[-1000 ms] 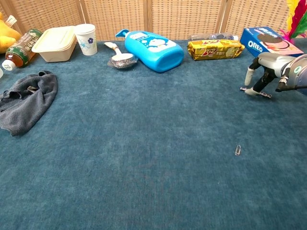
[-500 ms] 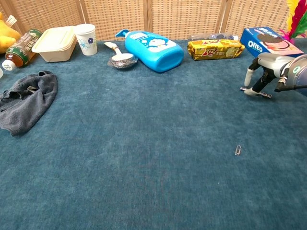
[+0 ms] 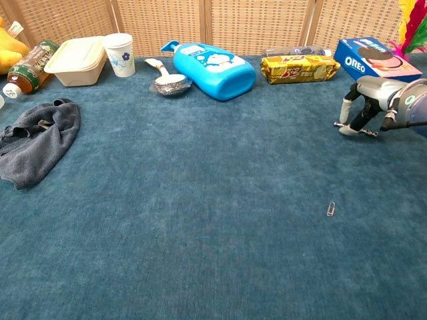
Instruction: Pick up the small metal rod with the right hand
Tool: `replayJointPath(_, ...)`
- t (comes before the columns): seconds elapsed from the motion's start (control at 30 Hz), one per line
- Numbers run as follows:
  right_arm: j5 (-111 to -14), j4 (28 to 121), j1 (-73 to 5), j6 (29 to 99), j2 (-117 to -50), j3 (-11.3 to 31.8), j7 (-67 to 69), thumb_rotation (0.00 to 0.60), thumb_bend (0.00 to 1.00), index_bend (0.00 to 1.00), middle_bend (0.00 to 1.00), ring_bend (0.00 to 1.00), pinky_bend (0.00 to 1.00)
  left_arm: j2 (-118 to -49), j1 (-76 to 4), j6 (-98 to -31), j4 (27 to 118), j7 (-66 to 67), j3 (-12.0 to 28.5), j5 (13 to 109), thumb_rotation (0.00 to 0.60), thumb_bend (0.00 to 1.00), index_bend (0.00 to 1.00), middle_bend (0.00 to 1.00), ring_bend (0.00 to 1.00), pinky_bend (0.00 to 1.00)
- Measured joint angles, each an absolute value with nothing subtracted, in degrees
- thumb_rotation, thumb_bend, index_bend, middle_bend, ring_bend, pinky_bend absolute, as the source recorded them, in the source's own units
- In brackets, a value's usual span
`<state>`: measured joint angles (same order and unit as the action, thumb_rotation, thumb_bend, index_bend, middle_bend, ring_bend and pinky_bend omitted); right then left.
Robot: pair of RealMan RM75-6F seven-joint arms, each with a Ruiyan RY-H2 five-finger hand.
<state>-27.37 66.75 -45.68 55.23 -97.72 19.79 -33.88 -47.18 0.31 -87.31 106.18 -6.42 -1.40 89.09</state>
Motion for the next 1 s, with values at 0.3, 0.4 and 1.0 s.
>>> replayJointPath(0.3, -27.52, 66.26, -45.92, 55.42, -98.19, 19.50, -34.26, 0.600, 0.39, 0.56, 0.00, 0.00, 0.00, -47.07, 0.32, -87.30, 106.14, -6.72, -1.46, 89.17, 0.600, 0.21, 0.00, 0.00, 0.00, 0.00)
replayJointPath(0.4, -27.47, 66.19, -45.97, 55.61, -98.33, 19.38, -34.53, 0.600, 0.42, 0.57, 0.00, 0.00, 0.00, -47.07, 0.33, -87.31, 106.12, -6.77, -1.48, 89.23, 0.600, 0.21, 0.00, 0.00, 0.00, 0.00)
replayJointPath(1.0, -31.99, 70.15, -44.99, 57.82, -97.13, 18.36, -33.36, 0.600, 0.45, 0.60, 0.01, 0.00, 0.00, -47.04, 0.32, -87.30, 106.14, -6.79, -1.59, 89.38, 0.600, 0.21, 0.00, 0.00, 0.00, 0.00)
